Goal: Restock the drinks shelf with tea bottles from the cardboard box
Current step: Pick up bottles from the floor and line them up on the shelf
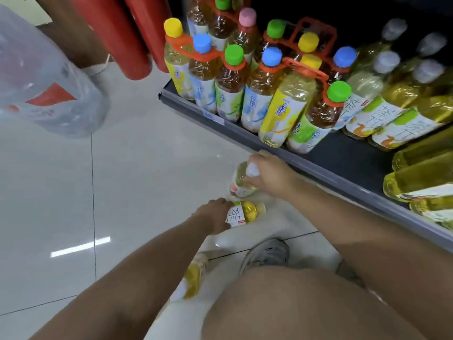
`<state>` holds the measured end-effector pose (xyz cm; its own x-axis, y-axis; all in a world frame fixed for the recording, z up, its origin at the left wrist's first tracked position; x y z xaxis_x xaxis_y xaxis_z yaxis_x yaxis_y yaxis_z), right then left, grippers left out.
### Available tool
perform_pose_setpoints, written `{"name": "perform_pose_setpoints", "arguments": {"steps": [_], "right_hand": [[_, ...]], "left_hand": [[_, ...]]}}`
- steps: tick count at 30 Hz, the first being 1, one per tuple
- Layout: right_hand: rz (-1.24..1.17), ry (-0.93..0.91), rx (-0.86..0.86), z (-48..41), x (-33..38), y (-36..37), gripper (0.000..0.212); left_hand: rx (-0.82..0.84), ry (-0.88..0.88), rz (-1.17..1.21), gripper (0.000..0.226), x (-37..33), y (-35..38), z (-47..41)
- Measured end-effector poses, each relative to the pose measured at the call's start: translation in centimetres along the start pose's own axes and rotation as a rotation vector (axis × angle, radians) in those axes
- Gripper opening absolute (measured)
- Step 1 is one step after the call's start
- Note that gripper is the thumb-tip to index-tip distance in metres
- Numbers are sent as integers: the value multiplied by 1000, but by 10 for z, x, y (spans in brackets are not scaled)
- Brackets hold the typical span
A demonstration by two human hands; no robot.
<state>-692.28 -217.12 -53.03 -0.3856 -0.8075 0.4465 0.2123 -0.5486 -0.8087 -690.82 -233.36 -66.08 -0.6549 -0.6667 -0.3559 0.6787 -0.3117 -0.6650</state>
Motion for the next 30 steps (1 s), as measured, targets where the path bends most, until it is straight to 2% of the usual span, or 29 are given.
{"name": "perform_pose_setpoints", "arguments": {"steps": [4, 7, 13, 19, 22, 26, 30], "right_hand": [[-117, 121, -145, 27, -54, -37, 43], [-93, 175, -183, 49, -86, -60, 40], [-21, 289, -224, 96, -146, -96, 35], [-11, 373, -267, 146, -163, -129, 38], [-31, 382, -306, 172, -160, -150, 34], [5, 385, -322, 198, -154, -176, 32], [-8, 367, -397, 219, -147, -206, 32]], "left_hand": [[-30, 35, -126, 80, -33, 11, -32], [12, -8, -248, 81, -56, 24, -52], [-14, -109, -358, 63, -63, 27, -67], [-142, -76, -139, 51, -99, -12, -43], [-228, -6, -106, 55, -138, -39, -32], [-433, 123, -40, 64, -203, -84, -3], [-712, 240, 327, 59, -245, -136, 27]]}}
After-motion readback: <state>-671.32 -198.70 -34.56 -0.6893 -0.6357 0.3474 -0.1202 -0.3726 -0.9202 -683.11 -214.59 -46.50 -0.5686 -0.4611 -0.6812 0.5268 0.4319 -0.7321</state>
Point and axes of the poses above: each hand's wrist, its own z-axis away from the middle knuckle, its own y-axis out of the palm, x = y × z, the point moved 9 cm from there along -z, towards the middle knuckle, and after that the axes turned 8 degrees about y, right-handed, at the moved point
